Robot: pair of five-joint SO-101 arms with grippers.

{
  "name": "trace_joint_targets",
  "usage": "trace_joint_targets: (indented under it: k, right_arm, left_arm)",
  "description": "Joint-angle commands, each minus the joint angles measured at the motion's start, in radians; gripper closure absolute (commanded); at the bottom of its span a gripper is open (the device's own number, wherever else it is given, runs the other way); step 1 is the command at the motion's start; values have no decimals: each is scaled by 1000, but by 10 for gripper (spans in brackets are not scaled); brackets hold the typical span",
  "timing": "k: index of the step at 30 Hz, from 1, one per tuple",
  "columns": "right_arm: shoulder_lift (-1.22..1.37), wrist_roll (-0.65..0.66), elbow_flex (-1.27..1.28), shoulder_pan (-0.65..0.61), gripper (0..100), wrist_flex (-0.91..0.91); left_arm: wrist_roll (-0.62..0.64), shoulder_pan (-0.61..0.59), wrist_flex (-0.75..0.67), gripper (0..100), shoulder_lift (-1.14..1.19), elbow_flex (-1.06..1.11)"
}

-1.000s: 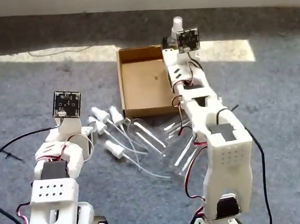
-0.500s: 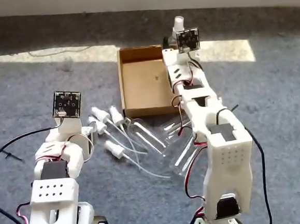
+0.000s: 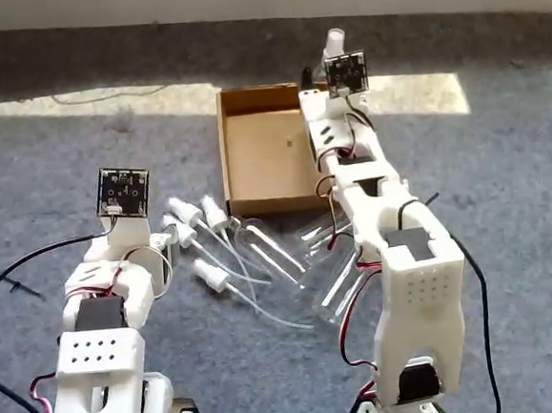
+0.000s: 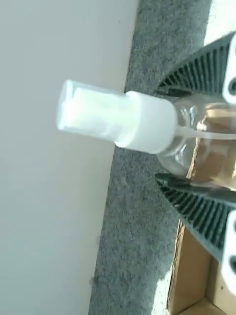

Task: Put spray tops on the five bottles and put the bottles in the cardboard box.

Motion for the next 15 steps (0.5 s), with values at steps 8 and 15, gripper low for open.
trace_joint_targets:
  k: [8,15]
  right_arm:
    - [-116,-3,-48,1,795,-16]
    - [-111,120,-54,-12,800,-16]
  left_arm:
    - [3,-7,-20,818,-8,-5]
    - [3,-7,-20,818,-5,-5]
